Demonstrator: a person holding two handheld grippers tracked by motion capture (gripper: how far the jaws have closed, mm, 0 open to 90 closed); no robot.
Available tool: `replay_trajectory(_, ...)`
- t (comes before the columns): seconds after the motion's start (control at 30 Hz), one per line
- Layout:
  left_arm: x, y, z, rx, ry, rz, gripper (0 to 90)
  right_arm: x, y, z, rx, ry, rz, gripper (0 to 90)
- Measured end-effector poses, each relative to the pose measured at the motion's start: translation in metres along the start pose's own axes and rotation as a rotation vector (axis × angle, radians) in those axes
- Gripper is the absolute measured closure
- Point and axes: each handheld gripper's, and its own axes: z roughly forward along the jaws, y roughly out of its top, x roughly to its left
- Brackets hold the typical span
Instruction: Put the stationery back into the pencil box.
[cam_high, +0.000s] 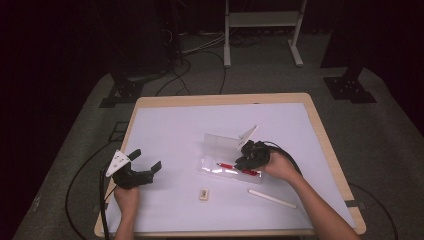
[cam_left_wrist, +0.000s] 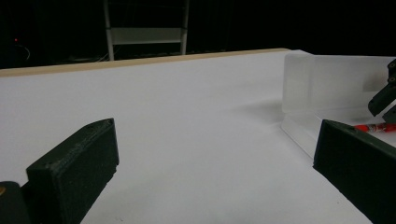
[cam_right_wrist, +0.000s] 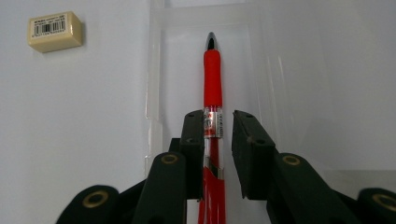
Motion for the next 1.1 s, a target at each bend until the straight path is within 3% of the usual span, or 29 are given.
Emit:
replay_trajectory(0.23,0.0,0.0,0.0,0.001,0.001,0.0,0.0,0.004,-0.004,-0.015,-0.032,-0.015,-0.001,71.3)
replay_trajectory(0.67,-0.001,0.0,0.0,0.004,0.002,0.002,0.0,0.014,-0.024,-0.042,-0.089,-0.025,0.05,66.4)
replay_trajectory(1.1,-0.001,0.0,0.0,0.007,0.003,0.003,0.0,0.024,-0.04,-0.056,-0.114,-0.031,0.073,53.3)
